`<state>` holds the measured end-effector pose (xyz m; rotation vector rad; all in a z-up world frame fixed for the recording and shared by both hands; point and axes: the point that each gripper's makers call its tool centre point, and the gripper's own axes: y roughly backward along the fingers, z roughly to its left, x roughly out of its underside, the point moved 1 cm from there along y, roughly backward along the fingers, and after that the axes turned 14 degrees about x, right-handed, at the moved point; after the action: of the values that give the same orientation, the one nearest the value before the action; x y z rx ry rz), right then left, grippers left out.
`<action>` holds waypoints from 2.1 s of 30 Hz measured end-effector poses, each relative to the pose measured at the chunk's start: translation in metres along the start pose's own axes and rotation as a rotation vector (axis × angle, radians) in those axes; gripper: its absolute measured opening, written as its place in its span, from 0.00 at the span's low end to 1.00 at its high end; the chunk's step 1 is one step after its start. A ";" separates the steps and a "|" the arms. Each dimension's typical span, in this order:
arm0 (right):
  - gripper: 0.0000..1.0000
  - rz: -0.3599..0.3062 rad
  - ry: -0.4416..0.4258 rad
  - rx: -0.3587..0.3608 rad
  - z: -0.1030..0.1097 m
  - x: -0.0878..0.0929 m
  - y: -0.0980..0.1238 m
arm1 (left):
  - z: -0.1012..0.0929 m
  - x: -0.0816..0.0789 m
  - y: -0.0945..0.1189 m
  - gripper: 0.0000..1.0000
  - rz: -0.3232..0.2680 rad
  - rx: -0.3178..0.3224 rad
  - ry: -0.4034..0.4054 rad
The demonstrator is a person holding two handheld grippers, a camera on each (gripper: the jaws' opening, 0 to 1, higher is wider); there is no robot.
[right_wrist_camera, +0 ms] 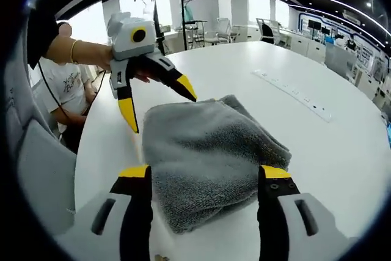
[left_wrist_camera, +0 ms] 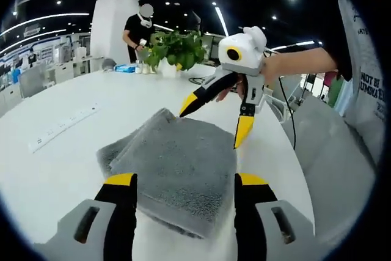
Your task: Fold the towel on the table until its edges align and the towel forms a compact rectangular stack.
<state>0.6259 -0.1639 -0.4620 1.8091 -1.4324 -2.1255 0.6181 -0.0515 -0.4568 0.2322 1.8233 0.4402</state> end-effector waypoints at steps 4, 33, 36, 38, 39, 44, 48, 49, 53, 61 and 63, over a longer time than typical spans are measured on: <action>0.68 0.022 0.016 0.004 -0.003 0.004 -0.003 | 0.007 -0.001 -0.001 0.60 -0.031 -0.024 0.045; 0.70 0.075 -0.023 0.025 0.000 0.025 -0.004 | 0.007 0.014 -0.004 0.71 -0.035 -0.123 0.145; 0.72 0.069 -0.046 0.032 0.003 0.027 0.005 | 0.003 0.016 0.003 0.73 -0.071 -0.156 0.181; 0.71 0.072 -0.076 0.024 0.007 0.033 0.011 | -0.020 0.019 -0.001 0.73 -0.073 -0.139 0.187; 0.71 0.071 -0.076 0.026 0.009 0.035 0.014 | -0.026 0.021 -0.001 0.73 -0.070 -0.137 0.190; 0.70 0.082 -0.088 0.018 0.016 0.047 0.017 | -0.035 0.035 0.001 0.72 -0.067 -0.154 0.252; 0.69 0.080 -0.092 0.013 0.024 0.047 0.022 | -0.043 0.036 -0.004 0.69 -0.078 -0.155 0.277; 0.68 0.079 -0.095 0.009 0.028 0.046 0.023 | -0.047 0.035 -0.007 0.69 -0.077 -0.151 0.279; 0.65 0.085 -0.106 0.003 0.036 0.049 0.026 | -0.056 0.036 -0.016 0.69 -0.071 -0.132 0.289; 0.64 0.094 -0.151 0.005 0.045 0.053 0.029 | -0.056 0.038 -0.018 0.69 -0.092 -0.147 0.315; 0.62 0.094 -0.163 0.015 0.045 0.052 0.032 | -0.052 0.046 -0.012 0.67 -0.087 -0.159 0.325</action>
<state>0.5569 -0.1824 -0.4865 1.5714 -1.5371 -2.2660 0.5558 -0.0540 -0.4895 -0.0316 2.0930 0.5848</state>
